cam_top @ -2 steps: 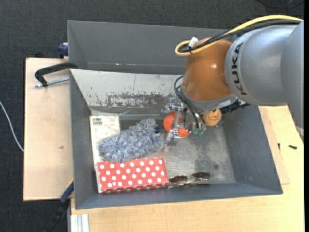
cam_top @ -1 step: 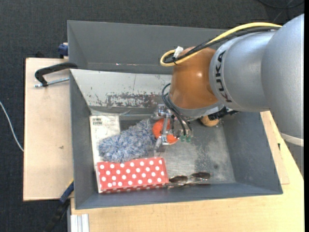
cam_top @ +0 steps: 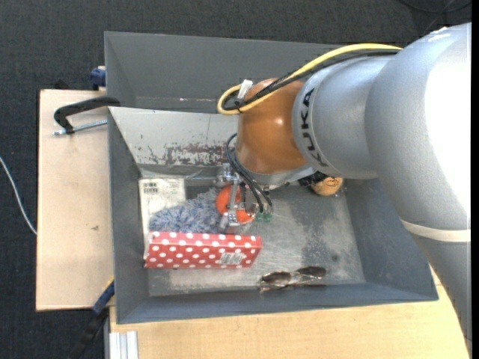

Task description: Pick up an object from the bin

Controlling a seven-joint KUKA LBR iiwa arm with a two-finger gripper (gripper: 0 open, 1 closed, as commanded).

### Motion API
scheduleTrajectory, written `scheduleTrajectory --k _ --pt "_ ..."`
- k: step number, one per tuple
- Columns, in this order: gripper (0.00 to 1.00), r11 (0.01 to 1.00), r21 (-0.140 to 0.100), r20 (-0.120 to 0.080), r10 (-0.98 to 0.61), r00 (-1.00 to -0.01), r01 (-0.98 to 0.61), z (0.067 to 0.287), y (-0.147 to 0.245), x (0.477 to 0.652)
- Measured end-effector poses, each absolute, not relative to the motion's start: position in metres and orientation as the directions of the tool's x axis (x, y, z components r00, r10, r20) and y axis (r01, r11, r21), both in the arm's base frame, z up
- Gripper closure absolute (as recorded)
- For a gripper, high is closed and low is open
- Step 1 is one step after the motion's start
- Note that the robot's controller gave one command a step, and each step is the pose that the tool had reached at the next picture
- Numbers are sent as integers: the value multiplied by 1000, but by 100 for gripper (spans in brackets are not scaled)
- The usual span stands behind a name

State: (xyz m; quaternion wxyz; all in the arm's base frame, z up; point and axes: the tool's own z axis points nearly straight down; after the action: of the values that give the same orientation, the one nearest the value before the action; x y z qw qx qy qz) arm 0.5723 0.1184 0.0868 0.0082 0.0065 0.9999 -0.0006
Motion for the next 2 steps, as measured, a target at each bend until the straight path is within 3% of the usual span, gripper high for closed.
scheduleTrajectory --k 1,2 --pt "0 998 2 -4 -69 -998 -69 85 142 572" --pt "0 1000 2 1 27 -1000 27 112 104 537"
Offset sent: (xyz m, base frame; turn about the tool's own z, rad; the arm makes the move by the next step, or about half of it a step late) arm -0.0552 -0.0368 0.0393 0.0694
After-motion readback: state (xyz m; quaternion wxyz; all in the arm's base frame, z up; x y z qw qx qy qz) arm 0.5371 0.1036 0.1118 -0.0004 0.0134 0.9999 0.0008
